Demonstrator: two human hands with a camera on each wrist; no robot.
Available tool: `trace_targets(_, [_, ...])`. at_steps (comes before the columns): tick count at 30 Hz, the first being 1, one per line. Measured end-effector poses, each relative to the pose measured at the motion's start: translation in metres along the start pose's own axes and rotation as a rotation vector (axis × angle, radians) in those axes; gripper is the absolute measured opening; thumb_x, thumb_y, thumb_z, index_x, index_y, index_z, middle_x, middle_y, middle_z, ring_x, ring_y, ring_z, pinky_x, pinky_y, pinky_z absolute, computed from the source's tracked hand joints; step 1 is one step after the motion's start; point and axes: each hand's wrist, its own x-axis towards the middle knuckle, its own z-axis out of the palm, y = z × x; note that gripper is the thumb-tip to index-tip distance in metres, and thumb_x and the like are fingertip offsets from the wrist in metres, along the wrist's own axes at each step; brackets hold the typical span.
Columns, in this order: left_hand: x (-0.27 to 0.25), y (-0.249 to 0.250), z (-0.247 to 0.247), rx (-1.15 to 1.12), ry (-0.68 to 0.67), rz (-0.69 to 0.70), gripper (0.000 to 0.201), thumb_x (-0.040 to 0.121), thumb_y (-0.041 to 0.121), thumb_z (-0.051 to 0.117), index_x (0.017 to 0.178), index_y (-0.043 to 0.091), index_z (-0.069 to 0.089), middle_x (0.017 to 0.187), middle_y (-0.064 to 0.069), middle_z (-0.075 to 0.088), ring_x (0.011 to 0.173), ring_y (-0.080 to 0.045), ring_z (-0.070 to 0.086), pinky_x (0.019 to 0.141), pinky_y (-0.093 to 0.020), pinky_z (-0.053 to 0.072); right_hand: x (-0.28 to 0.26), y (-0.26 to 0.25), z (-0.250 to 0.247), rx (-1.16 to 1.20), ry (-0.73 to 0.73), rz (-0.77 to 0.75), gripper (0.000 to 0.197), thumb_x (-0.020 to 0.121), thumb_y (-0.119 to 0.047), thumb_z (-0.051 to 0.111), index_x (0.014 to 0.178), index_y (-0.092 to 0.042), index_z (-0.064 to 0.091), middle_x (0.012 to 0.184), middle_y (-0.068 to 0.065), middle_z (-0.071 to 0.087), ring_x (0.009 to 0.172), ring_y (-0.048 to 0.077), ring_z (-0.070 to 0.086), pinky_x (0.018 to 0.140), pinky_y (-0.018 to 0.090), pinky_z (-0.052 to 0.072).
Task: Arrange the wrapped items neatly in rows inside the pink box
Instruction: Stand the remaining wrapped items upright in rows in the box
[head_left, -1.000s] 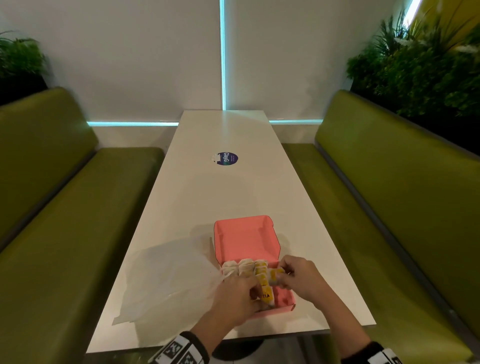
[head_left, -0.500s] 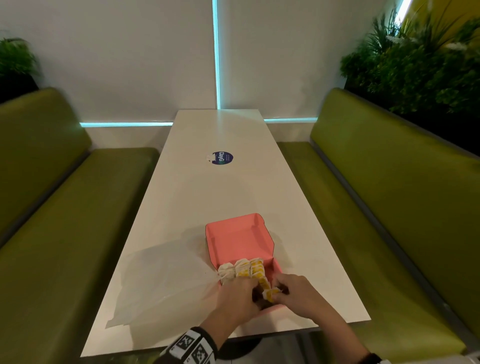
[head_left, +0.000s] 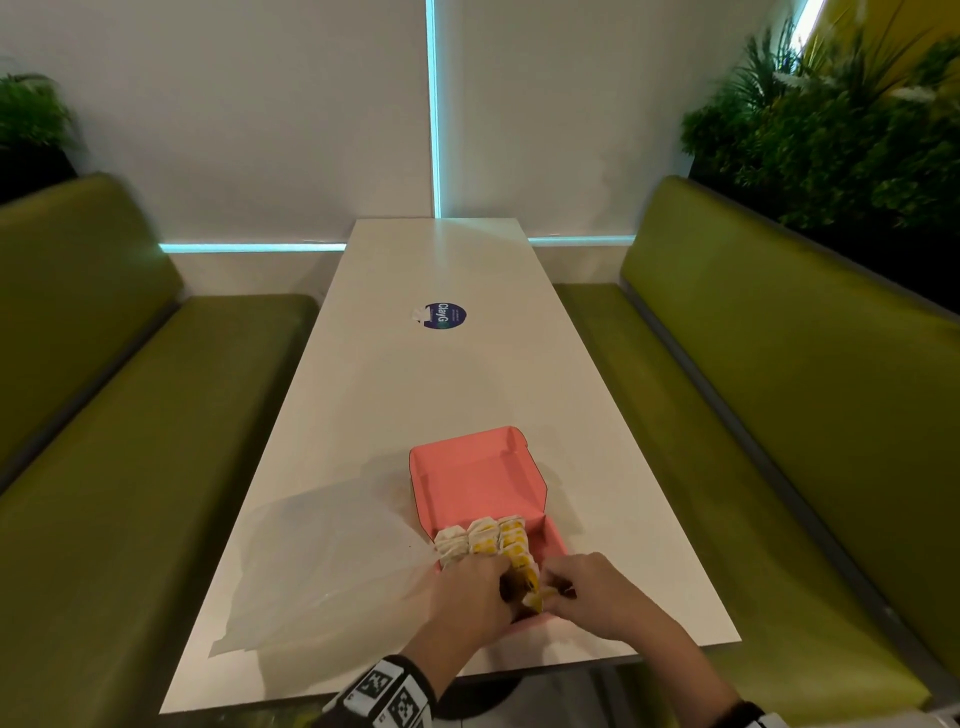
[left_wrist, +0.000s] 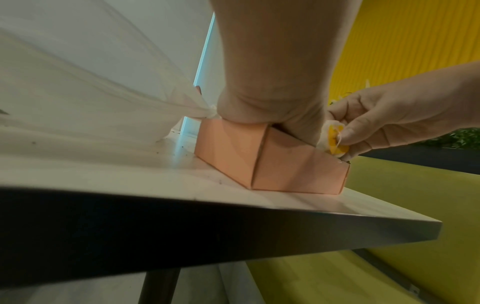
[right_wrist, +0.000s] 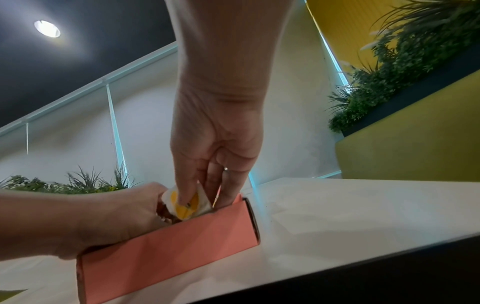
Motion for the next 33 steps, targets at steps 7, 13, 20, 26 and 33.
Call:
trace_targets(7, [0.000,-0.001,0.003,-0.006,0.015,-0.025,0.035,0.082,0.053,0.055,0.102,0.025,0.061,0.103,0.003,0.065,0.093,-0.017,0.058,0.074,-0.026,0.043,0.004,-0.005,0.003,0.051,-0.004,0.048,0.032,0.073,-0.031,0.075,0.066,-0.034,0.043,0.071,-0.015,0.049,0.066,0.004,0.046,0.061,0.016,0.037])
trace_targets(13, [0.001,-0.002,0.005,-0.021,0.002,-0.028,0.038,0.082,0.055,0.056,0.104,0.024,0.060,0.107,0.002,0.064,0.098,-0.020,0.058,0.077,-0.028,0.044,0.009,-0.004,0.003,-0.015,-0.002,0.106,0.029,0.083,-0.031,0.064,0.080,-0.002,0.067,0.071,0.007,0.056,0.060,0.010,0.043,0.053,0.019,0.029])
trace_targets(20, [0.001,-0.004,0.006,-0.011,0.011,-0.035,0.034,0.083,0.049,0.057,0.106,0.025,0.060,0.111,0.001,0.063,0.101,-0.021,0.057,0.082,-0.030,0.045,0.006,-0.008,-0.001,-0.134,-0.058,0.010,0.024,0.087,-0.031,0.063,0.104,-0.019,0.073,0.104,0.003,0.071,0.093,0.019,0.061,0.071,0.021,0.039])
trace_targets(26, [0.000,-0.006,0.004,-0.004,0.032,-0.021,0.034,0.084,0.049,0.056,0.108,0.025,0.059,0.114,0.002,0.061,0.103,-0.019,0.056,0.082,-0.028,0.043,0.007,-0.010,-0.005,-0.116,-0.103,0.003,0.025,0.086,-0.032,0.062,0.101,-0.016,0.073,0.099,0.004,0.071,0.081,0.017,0.060,0.071,0.024,0.044])
trace_targets(33, [-0.001,-0.007,0.004,0.007,0.055,-0.003,0.034,0.086,0.044,0.055,0.115,0.026,0.057,0.119,0.004,0.060,0.107,-0.018,0.054,0.086,-0.029,0.043,0.015,-0.010,-0.003,-0.145,-0.126,-0.002,0.030,0.085,-0.032,0.059,0.087,-0.003,0.070,0.076,0.009,0.060,0.054,0.006,0.040,0.054,0.021,0.030])
